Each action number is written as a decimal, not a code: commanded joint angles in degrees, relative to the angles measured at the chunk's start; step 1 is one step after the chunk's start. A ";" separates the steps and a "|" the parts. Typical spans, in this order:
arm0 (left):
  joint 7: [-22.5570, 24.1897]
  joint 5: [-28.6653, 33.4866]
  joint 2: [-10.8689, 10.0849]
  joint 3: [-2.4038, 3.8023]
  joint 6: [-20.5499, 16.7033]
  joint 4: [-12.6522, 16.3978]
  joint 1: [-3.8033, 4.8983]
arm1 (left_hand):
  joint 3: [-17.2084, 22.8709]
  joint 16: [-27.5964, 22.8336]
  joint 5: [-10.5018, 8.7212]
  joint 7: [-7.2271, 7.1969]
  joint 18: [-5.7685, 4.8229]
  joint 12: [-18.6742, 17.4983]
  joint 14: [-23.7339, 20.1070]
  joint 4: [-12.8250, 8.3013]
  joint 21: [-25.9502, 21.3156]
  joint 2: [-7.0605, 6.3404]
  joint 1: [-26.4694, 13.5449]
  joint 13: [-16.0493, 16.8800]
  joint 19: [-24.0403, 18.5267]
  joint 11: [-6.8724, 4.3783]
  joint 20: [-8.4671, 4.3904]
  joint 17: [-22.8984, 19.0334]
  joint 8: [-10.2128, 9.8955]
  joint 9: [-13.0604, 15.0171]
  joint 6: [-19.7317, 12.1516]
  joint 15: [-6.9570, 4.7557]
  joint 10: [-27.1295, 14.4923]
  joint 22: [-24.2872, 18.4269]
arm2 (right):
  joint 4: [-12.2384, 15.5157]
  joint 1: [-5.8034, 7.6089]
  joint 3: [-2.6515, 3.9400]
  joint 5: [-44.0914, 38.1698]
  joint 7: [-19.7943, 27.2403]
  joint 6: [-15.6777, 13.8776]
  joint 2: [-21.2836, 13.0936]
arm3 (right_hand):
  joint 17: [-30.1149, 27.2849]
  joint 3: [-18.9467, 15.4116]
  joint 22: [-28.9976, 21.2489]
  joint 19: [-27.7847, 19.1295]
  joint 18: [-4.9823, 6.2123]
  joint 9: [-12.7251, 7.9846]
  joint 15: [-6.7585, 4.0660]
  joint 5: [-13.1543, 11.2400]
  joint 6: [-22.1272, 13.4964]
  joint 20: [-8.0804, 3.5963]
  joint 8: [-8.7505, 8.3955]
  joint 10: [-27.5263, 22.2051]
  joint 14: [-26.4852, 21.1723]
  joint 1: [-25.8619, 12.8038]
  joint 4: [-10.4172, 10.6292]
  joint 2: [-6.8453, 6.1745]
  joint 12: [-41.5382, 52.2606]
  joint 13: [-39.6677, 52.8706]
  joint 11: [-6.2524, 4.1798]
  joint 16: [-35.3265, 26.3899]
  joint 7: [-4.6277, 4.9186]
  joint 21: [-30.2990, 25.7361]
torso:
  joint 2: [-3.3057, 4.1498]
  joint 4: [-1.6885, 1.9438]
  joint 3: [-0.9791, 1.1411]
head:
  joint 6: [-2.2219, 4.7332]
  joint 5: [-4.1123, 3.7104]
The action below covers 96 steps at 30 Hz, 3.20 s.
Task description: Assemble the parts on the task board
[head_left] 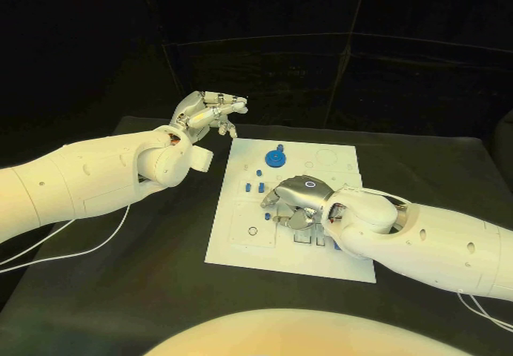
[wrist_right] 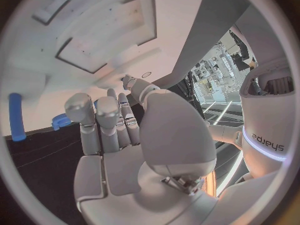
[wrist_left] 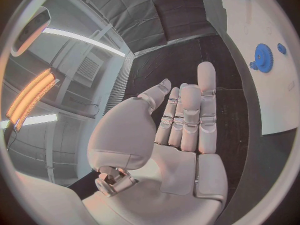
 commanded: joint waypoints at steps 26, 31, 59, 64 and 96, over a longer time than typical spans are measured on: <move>-0.54 0.17 0.17 0.02 1.47 -0.28 0.09 | 0.12 -0.38 0.13 0.25 0.34 0.32 -0.43 -0.26 -0.42 0.17 0.40 -0.05 -0.34 -0.01 0.04 -0.17 0.22 -0.02 0.19 -0.01 -0.42 -0.10 | 4.42 5.48 1.67 4.73 -5.24 3.61 -14.50 | -7.55 -12.39 -5.78 -1.90 2.04 0.10 0.14 1.46 -0.38 0.14 0.26 -6.32 -0.85 -0.36 1.79 0.69 4.52 0.10 0.13 -5.48 -1.38 -5.16 | -0.01 0.08 -0.09 | 1.82 -2.31; -0.59 0.17 0.17 0.02 1.55 -0.34 0.08 | 0.12 -0.38 0.13 0.25 0.34 0.32 -0.43 -0.26 -0.42 0.17 0.40 -0.05 -0.34 -0.01 0.04 -0.17 0.22 -0.02 0.19 -0.01 -0.42 -0.10 | 3.67 5.50 1.66 4.00 -5.69 5.97 -13.53 | -7.83 -13.04 -5.98 -1.79 2.06 0.12 0.04 1.54 -0.30 0.06 0.28 -6.16 -0.79 0.39 1.66 1.17 5.26 0.12 0.02 -5.65 -1.49 -5.35 | 0.08 0.00 0.00 | 1.81 -2.17; -0.53 0.17 0.37 0.02 1.50 -0.75 0.08 | 0.11 -0.40 0.13 0.27 0.33 0.35 -0.47 -0.25 -0.49 0.21 0.39 -0.05 -0.35 0.01 0.05 -0.22 0.24 -0.03 0.17 0.00 -0.44 -0.14 | 1.83 5.46 1.64 4.35 -3.78 0.11 -11.43 | 2.79 -3.90 8.07 7.30 -0.77 1.38 -2.86 -3.86 12.23 -2.54 3.35 13.18 2.11 3.39 1.84 6.61 7.46 0.17 -3.66 4.41 -2.30 5.01 | 0.05 -0.05 -0.01 | 1.16 -2.03; -0.57 0.17 0.36 0.02 1.48 -0.80 0.08 | 0.11 -0.40 0.13 0.27 0.33 0.35 -0.47 -0.25 -0.49 0.21 0.39 -0.05 -0.35 0.01 0.05 -0.22 0.24 -0.03 0.17 0.00 -0.44 -0.14 | 1.79 5.46 1.65 4.71 -3.74 -3.11 -11.88 | 3.03 -2.69 8.47 7.40 -0.84 1.38 -2.90 -4.22 12.56 -2.66 3.23 13.78 2.07 3.55 1.55 6.59 6.61 0.15 -3.68 4.73 -2.23 5.31 | -0.03 0.01 -0.08 | 1.20 -2.06; -0.76 0.17 0.62 0.02 1.54 -0.72 0.09 | 0.13 -0.42 0.13 0.29 0.32 0.40 -0.51 -0.17 -0.58 0.36 0.34 -0.05 -0.35 0.03 0.06 -0.28 0.27 -0.03 0.14 0.02 -0.47 -0.20 | 8.65 4.20 1.56 11.88 0.31 -1.54 -4.96 | 3.48 0.24 9.03 7.27 -0.89 0.90 -2.29 -3.66 11.76 -2.18 1.71 13.40 1.93 2.53 1.02 5.12 3.01 0.05 -2.90 5.58 -1.40 5.81 | 0.06 0.05 -0.16 | 1.01 -1.00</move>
